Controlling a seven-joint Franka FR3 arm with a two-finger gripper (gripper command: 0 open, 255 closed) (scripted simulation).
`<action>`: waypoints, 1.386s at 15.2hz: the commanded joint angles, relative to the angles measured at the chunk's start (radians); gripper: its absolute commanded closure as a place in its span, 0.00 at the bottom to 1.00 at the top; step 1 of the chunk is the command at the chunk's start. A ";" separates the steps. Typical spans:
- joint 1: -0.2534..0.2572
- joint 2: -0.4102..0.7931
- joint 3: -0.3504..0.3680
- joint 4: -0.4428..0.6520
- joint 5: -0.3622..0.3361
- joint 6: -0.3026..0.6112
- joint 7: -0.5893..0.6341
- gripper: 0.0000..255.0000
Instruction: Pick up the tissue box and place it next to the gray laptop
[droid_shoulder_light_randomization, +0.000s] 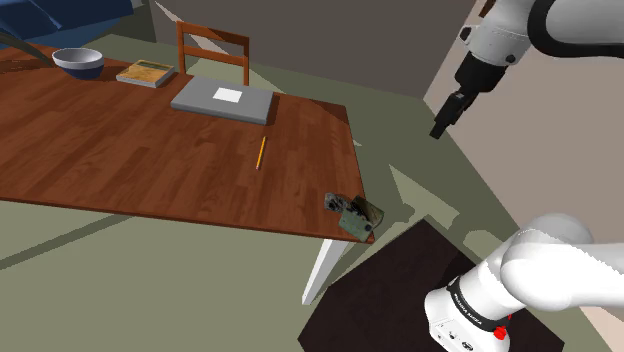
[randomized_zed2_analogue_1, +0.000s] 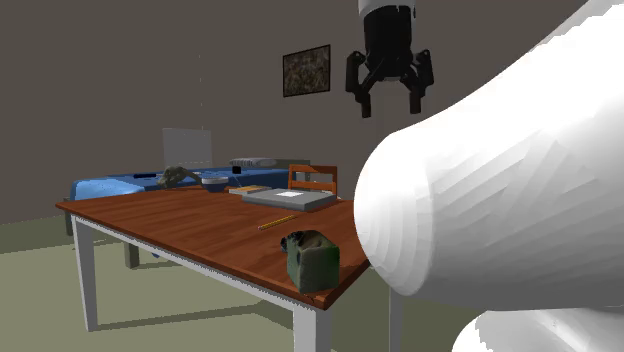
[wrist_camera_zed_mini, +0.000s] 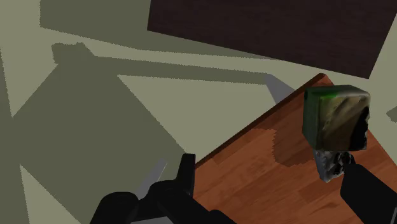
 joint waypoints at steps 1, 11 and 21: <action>0.000 0.000 0.000 0.000 0.000 0.000 0.000 0.00; 0.054 0.214 0.122 -0.090 0.081 0.249 0.123 0.00; 0.090 0.537 0.245 -0.061 0.106 0.491 0.250 0.00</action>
